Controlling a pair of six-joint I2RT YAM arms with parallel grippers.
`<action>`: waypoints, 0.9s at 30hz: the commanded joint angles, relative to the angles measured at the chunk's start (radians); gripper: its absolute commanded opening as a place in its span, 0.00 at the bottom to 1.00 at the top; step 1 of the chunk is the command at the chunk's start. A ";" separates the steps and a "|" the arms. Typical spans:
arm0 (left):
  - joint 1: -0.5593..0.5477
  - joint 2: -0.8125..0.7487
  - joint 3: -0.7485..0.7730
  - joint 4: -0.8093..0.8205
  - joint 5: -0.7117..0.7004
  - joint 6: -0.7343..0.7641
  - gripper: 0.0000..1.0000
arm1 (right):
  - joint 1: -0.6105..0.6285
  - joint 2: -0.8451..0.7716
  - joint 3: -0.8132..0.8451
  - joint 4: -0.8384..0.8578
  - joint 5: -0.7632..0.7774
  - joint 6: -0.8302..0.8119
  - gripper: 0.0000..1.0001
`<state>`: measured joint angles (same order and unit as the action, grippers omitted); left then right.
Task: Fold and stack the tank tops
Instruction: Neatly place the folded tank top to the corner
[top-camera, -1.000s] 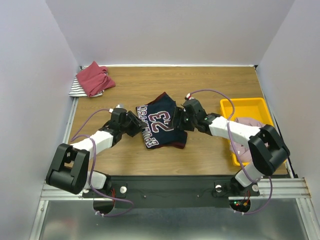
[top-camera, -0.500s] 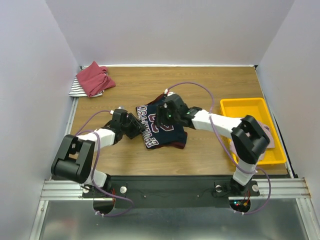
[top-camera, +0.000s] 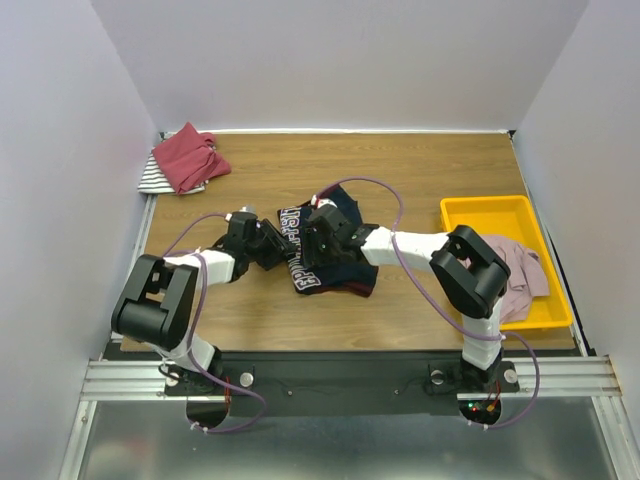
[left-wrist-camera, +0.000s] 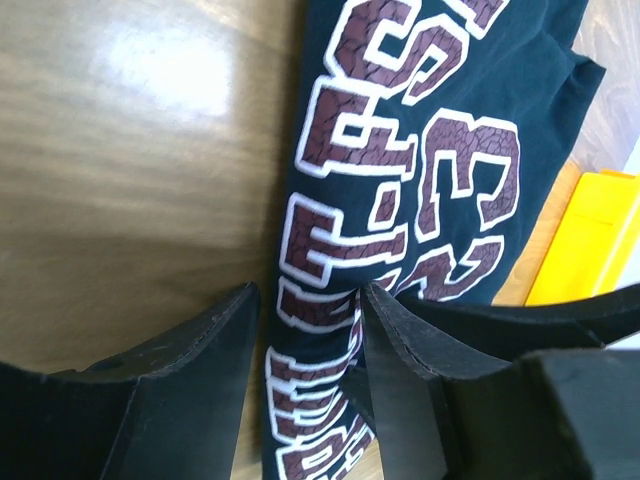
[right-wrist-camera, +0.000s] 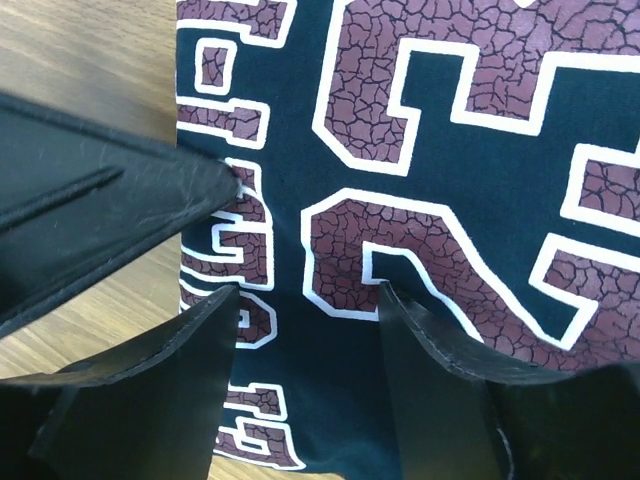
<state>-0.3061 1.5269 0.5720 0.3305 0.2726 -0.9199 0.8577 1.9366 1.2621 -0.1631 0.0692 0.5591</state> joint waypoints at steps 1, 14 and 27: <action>0.001 0.070 0.026 -0.107 -0.092 0.069 0.57 | -0.008 0.038 -0.050 0.010 -0.065 -0.008 0.62; -0.017 0.199 0.075 -0.148 -0.130 0.096 0.52 | -0.101 -0.024 -0.150 0.131 -0.285 -0.001 0.62; -0.093 0.274 0.274 -0.307 -0.328 0.174 0.00 | -0.103 -0.128 -0.104 0.117 -0.284 0.016 0.80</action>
<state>-0.3977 1.7237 0.8207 0.2333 0.1055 -0.8337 0.7532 1.8977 1.1454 0.0166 -0.2436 0.5705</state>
